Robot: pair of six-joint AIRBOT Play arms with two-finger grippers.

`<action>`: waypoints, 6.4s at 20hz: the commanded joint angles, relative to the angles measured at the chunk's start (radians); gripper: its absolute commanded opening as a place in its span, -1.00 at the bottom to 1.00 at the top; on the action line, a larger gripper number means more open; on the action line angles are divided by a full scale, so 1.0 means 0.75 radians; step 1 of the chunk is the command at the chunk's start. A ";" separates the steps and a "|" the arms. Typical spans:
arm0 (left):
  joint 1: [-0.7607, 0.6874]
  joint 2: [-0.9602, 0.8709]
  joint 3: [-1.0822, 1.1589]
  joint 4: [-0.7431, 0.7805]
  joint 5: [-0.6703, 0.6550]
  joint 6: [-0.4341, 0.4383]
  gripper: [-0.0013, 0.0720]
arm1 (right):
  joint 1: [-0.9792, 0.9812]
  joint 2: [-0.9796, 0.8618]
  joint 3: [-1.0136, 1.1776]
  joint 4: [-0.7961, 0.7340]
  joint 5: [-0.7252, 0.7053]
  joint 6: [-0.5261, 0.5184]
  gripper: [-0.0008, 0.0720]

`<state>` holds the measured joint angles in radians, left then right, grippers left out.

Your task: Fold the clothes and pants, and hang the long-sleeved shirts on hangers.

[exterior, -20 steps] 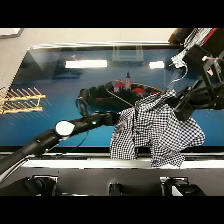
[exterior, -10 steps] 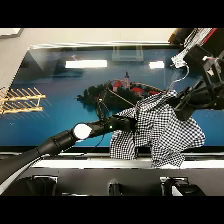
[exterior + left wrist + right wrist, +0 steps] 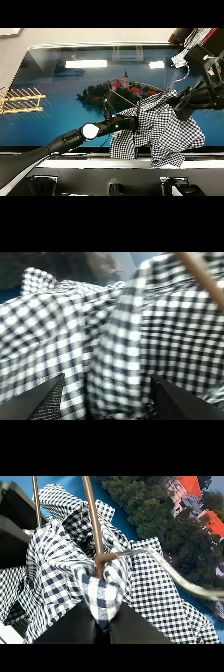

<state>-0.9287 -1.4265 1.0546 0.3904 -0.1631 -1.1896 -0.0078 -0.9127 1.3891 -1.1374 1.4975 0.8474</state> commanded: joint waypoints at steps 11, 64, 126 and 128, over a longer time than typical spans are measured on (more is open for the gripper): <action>0.162 -0.012 0.049 0.032 -0.200 0.054 -0.92 | 0.000 0.065 0.013 -0.001 -0.001 0.017 -0.92; 0.478 -0.119 0.328 0.123 -0.483 0.105 -0.92 | 0.001 -0.039 0.013 -0.135 -0.181 -0.017 -0.92; 0.649 -0.224 0.678 0.205 -0.700 -0.075 -0.92 | 0.002 -0.133 0.014 -0.216 -0.009 0.036 -0.92; 0.649 -0.224 0.688 0.212 -0.693 -0.065 -0.92 | 0.002 -0.165 0.014 -0.218 -0.009 0.032 -0.92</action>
<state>-0.4435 -1.5944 1.5562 0.5320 -0.6857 -1.2457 -0.0078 -1.0065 1.3998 -1.2984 1.4910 0.8841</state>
